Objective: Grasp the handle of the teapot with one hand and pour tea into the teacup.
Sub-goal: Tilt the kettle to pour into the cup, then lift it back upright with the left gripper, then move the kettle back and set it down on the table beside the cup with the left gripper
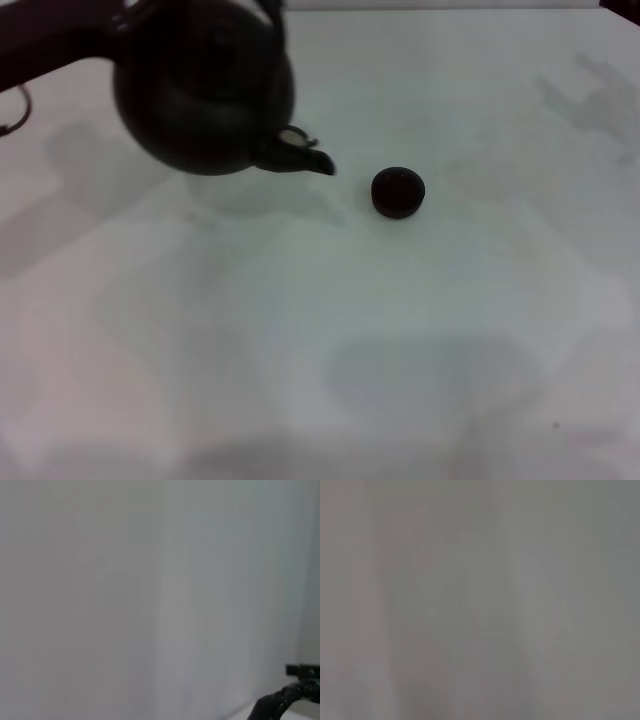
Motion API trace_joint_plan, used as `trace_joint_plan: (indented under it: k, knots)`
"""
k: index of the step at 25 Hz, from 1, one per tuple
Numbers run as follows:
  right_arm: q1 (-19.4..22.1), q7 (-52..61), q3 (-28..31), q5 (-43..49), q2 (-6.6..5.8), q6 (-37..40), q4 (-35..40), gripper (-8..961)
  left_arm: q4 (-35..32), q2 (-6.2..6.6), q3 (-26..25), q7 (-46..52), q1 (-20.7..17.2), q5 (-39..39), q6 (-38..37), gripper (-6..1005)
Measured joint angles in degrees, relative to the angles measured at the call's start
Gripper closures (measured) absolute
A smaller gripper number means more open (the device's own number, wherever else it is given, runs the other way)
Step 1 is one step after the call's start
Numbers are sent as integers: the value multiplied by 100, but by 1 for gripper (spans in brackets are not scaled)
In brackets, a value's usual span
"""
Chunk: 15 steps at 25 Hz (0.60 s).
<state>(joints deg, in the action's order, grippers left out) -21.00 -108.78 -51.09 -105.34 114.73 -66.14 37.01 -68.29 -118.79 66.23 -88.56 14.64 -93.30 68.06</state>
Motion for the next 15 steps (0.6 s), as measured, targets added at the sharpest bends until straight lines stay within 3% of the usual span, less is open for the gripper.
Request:
trace_joint_plan:
  k: [1, 3, 5, 7, 15]
  knots:
    - [1, 17, -2, 11, -3, 1, 0, 136, 544, -2, -283, -449, 0, -349, 171, 822]
    - [8, 30, -7, 28, -5, 4, 0, 136, 945, 7, -487, -754, 20, -520, 283, 822]
    - [12, 32, -8, 78, -10, 4, 0, 136, 945, 7, -487, -754, 20, -520, 283, 822]
    - [7, 33, -7, 151, -12, 8, 0, 136, 1941, 21, -1160, -1623, 65, -809, 773, 822]
    - [-22, 95, -6, 326, -13, 29, 0, 137, 3118, 18, -1630, -2313, 170, -890, 839, 823]
